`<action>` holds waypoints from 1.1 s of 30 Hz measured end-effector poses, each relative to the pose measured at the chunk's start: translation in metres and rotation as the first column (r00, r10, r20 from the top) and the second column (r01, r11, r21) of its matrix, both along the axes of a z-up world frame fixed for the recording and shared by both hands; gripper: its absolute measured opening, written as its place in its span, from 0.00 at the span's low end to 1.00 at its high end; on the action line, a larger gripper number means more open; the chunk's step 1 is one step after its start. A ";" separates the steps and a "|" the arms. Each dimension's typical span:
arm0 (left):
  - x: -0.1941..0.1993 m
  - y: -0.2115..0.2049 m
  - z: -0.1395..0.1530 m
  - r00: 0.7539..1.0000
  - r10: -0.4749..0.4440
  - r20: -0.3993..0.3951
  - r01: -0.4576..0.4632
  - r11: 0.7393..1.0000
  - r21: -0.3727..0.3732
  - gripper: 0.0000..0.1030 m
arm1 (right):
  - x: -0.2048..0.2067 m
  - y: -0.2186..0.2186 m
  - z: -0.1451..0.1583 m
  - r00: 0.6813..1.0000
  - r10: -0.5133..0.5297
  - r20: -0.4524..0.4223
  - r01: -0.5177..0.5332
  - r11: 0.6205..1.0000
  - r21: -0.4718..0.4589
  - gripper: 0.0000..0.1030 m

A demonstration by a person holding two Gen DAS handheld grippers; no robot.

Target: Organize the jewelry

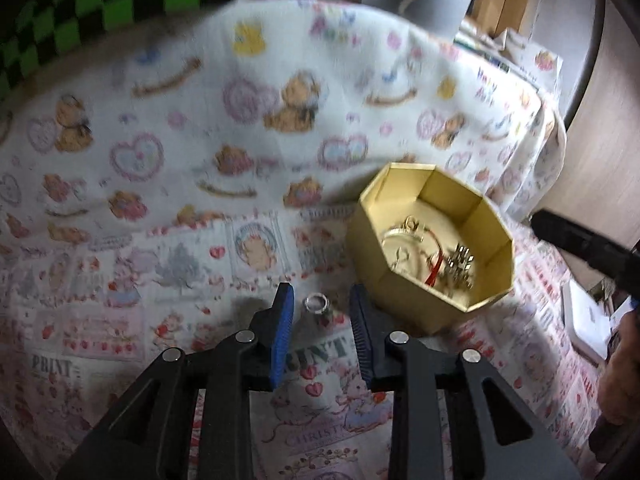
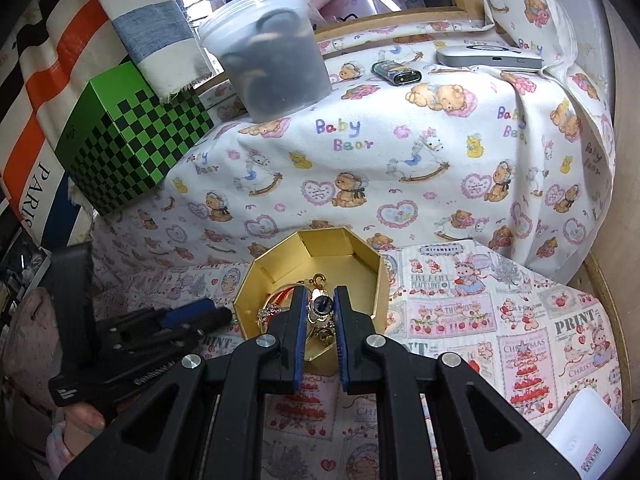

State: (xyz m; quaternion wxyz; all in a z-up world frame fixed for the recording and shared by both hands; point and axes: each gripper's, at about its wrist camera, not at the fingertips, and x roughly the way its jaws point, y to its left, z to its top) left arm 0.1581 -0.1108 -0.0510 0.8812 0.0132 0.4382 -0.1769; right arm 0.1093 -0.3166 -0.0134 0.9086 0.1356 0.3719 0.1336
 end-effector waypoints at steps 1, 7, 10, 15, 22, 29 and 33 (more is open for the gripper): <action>0.001 -0.001 -0.003 1.000 -0.003 -0.008 0.003 1.000 0.004 0.26 | 0.000 0.000 0.000 1.000 -0.001 0.000 0.001 1.000 -0.001 0.14; 0.008 -0.011 -0.014 1.000 0.001 -0.007 -0.001 0.999 0.038 0.18 | 0.001 -0.002 -0.002 1.000 -0.004 -0.004 0.004 1.000 -0.003 0.14; 0.008 -0.009 -0.015 1.000 -0.004 -0.012 0.004 1.000 0.013 0.13 | 0.001 -0.002 -0.003 1.000 -0.005 -0.007 0.005 1.000 -0.004 0.14; 0.003 -0.006 -0.005 1.000 -0.014 0.003 0.014 1.000 -0.014 0.12 | 0.003 -0.004 -0.004 1.000 -0.007 -0.009 0.007 1.000 -0.001 0.14; -0.026 -0.001 0.030 0.991 -0.049 0.128 0.065 0.991 -0.121 0.12 | 0.001 -0.005 -0.002 1.000 -0.002 -0.009 0.002 1.000 0.015 0.14; -0.020 -0.012 0.037 0.987 -0.074 0.139 0.098 0.981 -0.168 0.12 | 0.002 -0.002 -0.004 1.000 0.012 -0.010 -0.011 1.000 0.023 0.14; -0.009 -0.019 0.022 0.992 -0.059 0.110 0.074 0.989 -0.129 0.13 | 0.006 -0.001 -0.011 1.000 0.014 -0.027 -0.014 1.000 0.026 0.14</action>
